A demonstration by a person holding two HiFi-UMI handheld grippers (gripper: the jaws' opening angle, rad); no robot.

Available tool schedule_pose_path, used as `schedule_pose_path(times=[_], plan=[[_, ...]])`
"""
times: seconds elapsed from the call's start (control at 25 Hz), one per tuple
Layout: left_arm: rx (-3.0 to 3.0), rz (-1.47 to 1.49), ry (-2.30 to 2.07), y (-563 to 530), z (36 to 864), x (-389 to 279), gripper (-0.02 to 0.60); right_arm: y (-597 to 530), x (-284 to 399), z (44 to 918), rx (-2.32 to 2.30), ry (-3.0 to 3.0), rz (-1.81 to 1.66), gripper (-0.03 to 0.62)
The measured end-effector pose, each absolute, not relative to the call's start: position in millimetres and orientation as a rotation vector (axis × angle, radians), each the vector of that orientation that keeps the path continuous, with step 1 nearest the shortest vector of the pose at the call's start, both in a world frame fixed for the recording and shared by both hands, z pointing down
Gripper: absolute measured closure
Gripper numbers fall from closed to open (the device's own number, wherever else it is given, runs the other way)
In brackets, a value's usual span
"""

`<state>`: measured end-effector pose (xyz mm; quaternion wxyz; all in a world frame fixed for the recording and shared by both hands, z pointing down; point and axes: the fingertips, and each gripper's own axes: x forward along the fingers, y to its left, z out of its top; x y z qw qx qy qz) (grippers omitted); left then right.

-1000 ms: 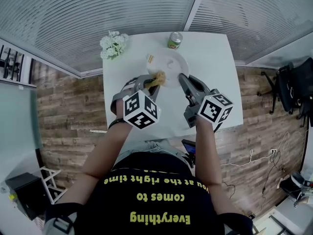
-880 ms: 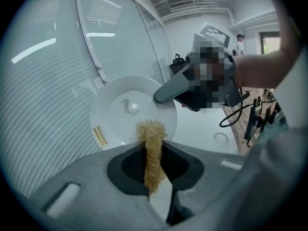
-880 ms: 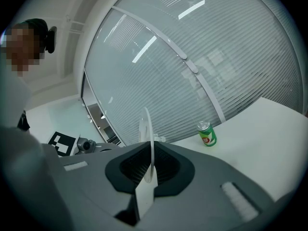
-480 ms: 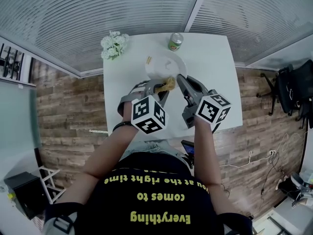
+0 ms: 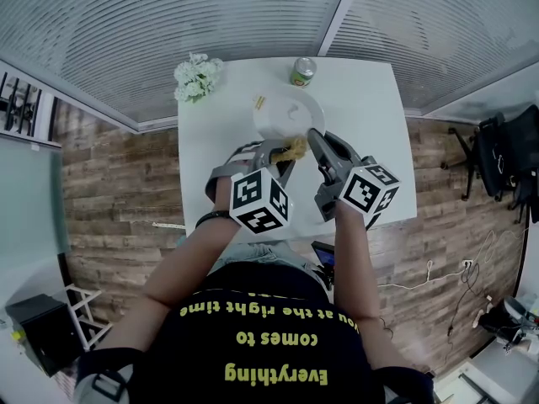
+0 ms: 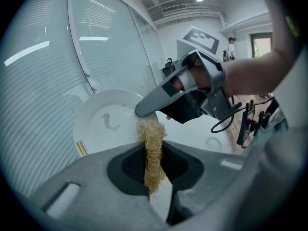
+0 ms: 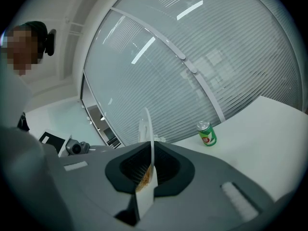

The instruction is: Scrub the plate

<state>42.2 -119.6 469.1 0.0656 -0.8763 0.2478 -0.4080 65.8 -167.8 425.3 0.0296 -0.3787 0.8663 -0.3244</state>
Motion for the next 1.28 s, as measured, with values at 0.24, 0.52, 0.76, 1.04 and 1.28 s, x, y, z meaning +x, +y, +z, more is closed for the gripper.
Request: schedule_pose_path(times=[0.24,0.52,0.76,1.04,1.28], plan=[[-2.645,-1.259,0.778,-122,474,31,0.520,-169,70,422,-1.173,2.653,-0.992,0.580],[-2.642,-1.281,0.868,-135,476,8,0.520,-168,72,419,-1.180,2.646,-0.981,0.580],[-2.637,-1.296,0.940,-145,479,-13,0.519,-169,74,418,-1.192,2.638,-0.974,0.580],[-2.627,-1.301,1.011,-152,481,-32,0.519,-170,76,418,-1.196,2.620,-0.973,0.580],[-2.626,-1.310,1.008,-152,483,-29,0.518,-170,78,419,-1.195,2.613,-0.975,0.580]])
